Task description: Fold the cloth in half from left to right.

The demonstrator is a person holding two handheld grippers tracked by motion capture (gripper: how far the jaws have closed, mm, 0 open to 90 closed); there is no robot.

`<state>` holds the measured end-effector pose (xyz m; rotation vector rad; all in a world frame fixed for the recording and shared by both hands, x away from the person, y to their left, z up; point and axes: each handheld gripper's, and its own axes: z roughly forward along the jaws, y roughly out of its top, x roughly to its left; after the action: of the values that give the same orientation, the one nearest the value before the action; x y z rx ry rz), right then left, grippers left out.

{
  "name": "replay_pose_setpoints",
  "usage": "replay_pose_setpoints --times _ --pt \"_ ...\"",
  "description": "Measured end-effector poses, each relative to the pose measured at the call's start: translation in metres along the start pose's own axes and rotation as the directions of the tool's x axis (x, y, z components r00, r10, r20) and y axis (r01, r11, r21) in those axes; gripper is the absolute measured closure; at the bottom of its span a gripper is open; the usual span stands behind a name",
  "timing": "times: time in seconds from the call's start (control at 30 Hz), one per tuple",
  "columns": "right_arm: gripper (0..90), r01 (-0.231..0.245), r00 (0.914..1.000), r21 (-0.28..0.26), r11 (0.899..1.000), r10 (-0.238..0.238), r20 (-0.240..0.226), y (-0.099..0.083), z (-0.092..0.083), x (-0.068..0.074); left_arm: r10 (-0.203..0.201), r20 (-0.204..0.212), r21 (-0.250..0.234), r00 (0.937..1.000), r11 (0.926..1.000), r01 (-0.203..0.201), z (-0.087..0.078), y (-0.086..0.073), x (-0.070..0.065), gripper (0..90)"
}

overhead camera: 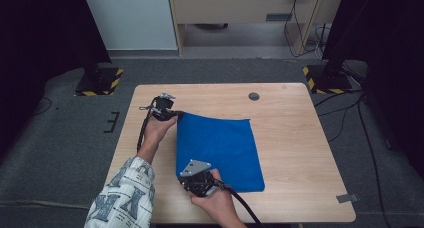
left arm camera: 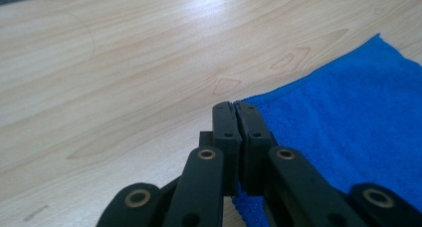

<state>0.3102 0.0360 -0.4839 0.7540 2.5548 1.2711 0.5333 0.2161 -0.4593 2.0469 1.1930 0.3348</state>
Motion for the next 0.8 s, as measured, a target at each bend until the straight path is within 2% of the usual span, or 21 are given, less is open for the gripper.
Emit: replay_pose_setpoints --times 0.03,0.3,0.37,0.8 --pt "87.1 0.001 1.0 -0.003 1.0 -0.001 0.001 0.002 0.0 0.001 -0.005 0.003 -0.011 1.0 0.9999 0.005 -0.002 0.002 0.0 88.0" --pt "87.2 -0.009 0.9998 -0.044 0.999 0.01 0.019 0.009 0.0 0.008 0.027 0.0 0.006 0.9996 0.9996 -0.027 -0.011 0.011 0.003 88.0" --pt "87.2 -0.011 0.9997 -0.051 0.999 0.012 0.02 0.011 0.001 0.01 0.037 0.01 0.016 0.9993 0.9992 -0.037 -0.011 0.011 0.003 88.0" --pt "87.3 -0.004 0.9998 -0.068 0.998 0.006 0.02 0.022 0.009 0.018 0.026 0.018 0.019 0.9995 0.9995 -0.026 -0.014 0.008 0.013 87.9"
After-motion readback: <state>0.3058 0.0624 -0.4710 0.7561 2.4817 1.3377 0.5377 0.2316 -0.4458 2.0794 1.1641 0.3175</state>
